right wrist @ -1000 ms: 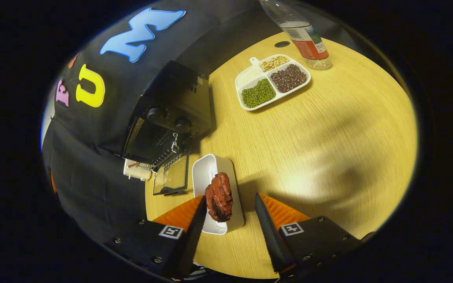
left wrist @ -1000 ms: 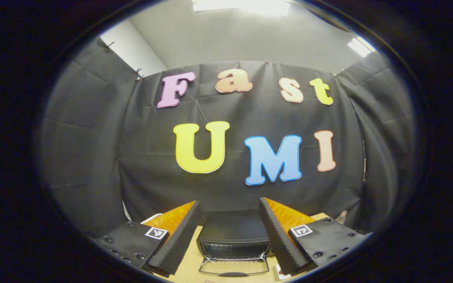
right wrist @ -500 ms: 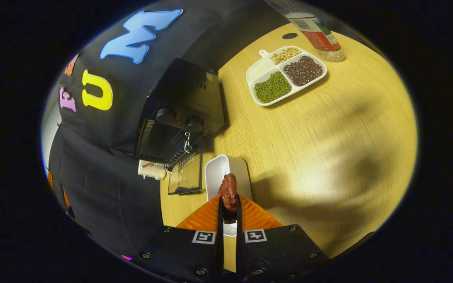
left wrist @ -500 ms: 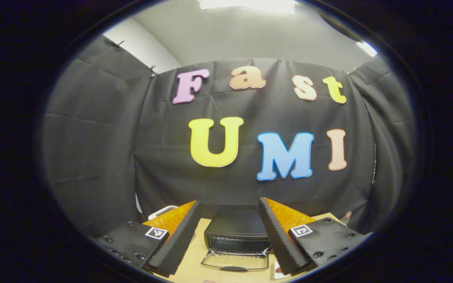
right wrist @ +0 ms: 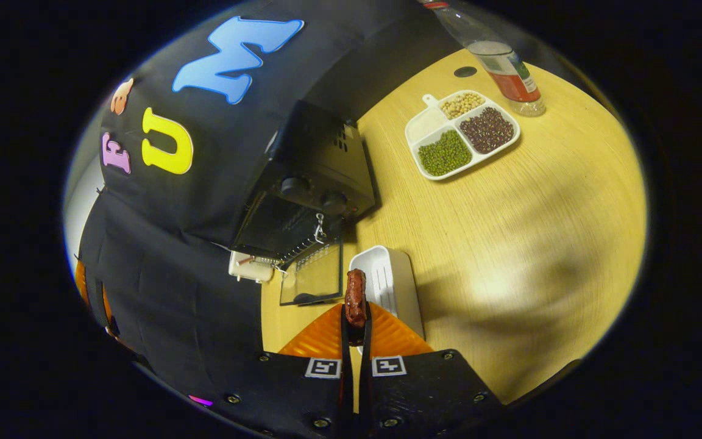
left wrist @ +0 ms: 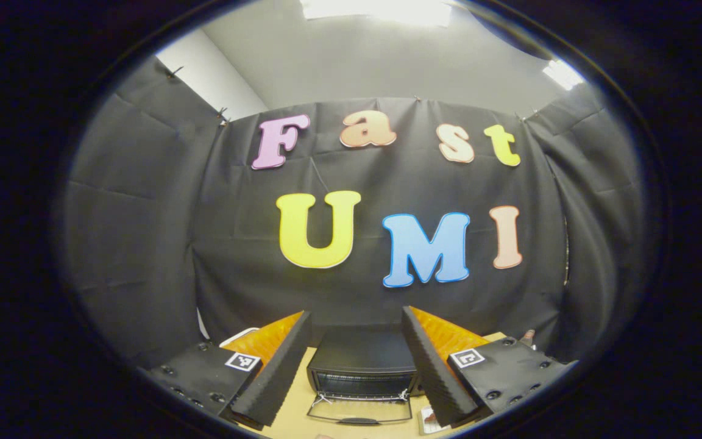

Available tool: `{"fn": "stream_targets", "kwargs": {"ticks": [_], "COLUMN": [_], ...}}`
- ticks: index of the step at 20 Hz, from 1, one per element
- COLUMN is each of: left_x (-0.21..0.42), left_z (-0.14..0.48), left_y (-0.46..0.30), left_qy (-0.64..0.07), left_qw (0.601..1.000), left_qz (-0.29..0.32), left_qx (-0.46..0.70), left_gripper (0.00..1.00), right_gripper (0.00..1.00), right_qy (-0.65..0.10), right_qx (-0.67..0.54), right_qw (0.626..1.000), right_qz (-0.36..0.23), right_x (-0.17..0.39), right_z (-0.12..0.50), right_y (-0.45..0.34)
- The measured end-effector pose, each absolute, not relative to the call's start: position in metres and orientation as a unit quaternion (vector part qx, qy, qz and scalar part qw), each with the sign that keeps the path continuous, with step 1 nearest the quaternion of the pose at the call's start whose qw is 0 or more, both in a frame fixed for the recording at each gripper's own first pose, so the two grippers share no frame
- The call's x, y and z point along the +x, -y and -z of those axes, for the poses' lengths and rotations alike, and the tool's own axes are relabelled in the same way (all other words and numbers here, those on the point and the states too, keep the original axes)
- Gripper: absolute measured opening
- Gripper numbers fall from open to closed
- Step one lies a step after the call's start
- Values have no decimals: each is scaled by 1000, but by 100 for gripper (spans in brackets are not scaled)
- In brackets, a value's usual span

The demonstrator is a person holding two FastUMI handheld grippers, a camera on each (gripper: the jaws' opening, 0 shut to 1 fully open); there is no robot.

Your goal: Open the electric oven with the left hand, put the food in, and close the electric oven.

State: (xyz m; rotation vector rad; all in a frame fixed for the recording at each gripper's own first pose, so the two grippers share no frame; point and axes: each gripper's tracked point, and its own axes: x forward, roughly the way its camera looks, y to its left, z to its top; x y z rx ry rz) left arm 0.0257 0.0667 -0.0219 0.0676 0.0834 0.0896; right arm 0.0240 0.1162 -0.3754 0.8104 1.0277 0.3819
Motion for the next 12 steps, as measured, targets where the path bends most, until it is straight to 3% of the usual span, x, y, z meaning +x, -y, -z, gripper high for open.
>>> {"fn": "stream_targets", "kwargs": {"ticks": [10, 12], "left_x": [26, 22], "left_z": [4, 3], "left_y": [-123, -141], "left_qy": [-25, -24], "left_qw": [1000, 1000], "left_qz": [2, 2], "left_qx": [15, 15], "left_gripper": [100, 94], "right_gripper": [4, 4], "right_qy": [-380, -364], "right_qx": [457, 468], "right_qw": [779, 780], "right_qz": [-202, -199], "right_x": [50, 59], "right_z": [283, 282], "right_y": [-186, -202]}}
